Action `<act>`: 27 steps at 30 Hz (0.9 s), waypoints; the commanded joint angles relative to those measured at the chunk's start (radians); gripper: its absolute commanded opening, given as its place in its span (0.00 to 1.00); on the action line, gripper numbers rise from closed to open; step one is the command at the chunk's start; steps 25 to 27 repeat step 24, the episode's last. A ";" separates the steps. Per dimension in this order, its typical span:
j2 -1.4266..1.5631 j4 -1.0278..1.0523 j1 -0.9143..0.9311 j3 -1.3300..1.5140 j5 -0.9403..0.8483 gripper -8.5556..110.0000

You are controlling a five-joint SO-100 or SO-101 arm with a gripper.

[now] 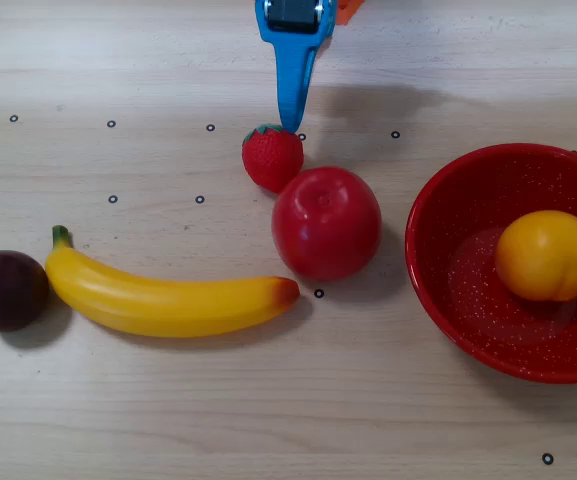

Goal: Put the peach in the red bowl.

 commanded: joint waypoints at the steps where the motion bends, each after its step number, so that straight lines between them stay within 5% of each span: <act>1: 0.017 0.003 0.032 0.009 -0.028 0.07; 27: 0.015 0.008 0.071 0.009 0.014 0.07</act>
